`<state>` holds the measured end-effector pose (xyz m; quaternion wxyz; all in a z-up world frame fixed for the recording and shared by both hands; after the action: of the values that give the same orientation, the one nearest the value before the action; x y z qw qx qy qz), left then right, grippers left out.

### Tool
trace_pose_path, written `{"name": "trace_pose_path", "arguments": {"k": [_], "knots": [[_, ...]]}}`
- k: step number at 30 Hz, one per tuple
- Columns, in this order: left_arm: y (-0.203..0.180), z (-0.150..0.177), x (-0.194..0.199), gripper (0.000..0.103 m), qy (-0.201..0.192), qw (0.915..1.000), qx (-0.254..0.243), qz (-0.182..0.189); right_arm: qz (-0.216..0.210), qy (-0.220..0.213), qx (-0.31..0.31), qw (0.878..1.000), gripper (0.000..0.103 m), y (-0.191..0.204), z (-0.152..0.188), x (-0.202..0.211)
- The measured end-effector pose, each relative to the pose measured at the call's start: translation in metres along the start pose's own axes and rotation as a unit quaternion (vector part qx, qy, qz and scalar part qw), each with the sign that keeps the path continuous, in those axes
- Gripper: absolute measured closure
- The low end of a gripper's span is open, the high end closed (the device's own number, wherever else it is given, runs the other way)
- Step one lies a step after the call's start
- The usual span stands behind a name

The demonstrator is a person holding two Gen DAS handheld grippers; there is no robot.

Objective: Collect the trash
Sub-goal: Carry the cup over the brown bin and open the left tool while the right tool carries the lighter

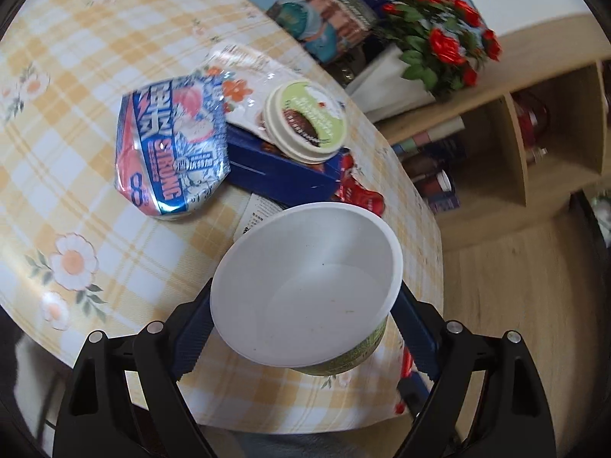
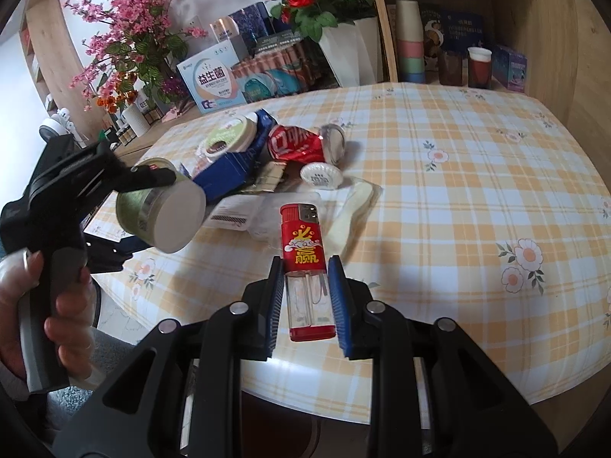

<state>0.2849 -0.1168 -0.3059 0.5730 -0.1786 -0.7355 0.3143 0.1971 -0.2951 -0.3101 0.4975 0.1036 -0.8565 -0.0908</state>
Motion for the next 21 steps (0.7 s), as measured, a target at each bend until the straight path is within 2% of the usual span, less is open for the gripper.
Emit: {"name": "trace_pose_path", "arguments": {"k": [4,7,15,21], "knots": [[-0.013,0.013,0.024,0.019,-0.001,0.9965,-0.081,-0.023,0.001,-0.012,0.011,1.0,0.076,0.012,-0.002,0.015],[-0.018,0.021,0.042,0.019,-0.009,0.9916,-0.121,-0.044,0.003,-0.02,0.018,1.0,0.076,0.021,-0.002,0.027],[-0.015,0.041,0.086,0.019,-0.037,0.9806,-0.174,-0.082,0.009,-0.038,0.035,0.999,0.076,0.046,0.002,0.057],[-0.013,0.065,0.109,0.019,-0.039,0.9681,-0.225,-0.102,0.014,-0.048,0.047,0.998,0.076,0.063,0.013,0.078]]}}
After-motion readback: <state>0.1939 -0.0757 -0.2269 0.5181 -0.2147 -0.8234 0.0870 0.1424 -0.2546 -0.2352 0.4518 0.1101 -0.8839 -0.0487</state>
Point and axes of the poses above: each gripper's, at about its wrist camera, not at the fingertips, and x roughly against the way its jaws point, y to its left, z to its underside, the point moved 9 cm from there along -x, roughly the way its jaws point, and after that the axes turned 14 degrees about y, right-handed, at the moved point
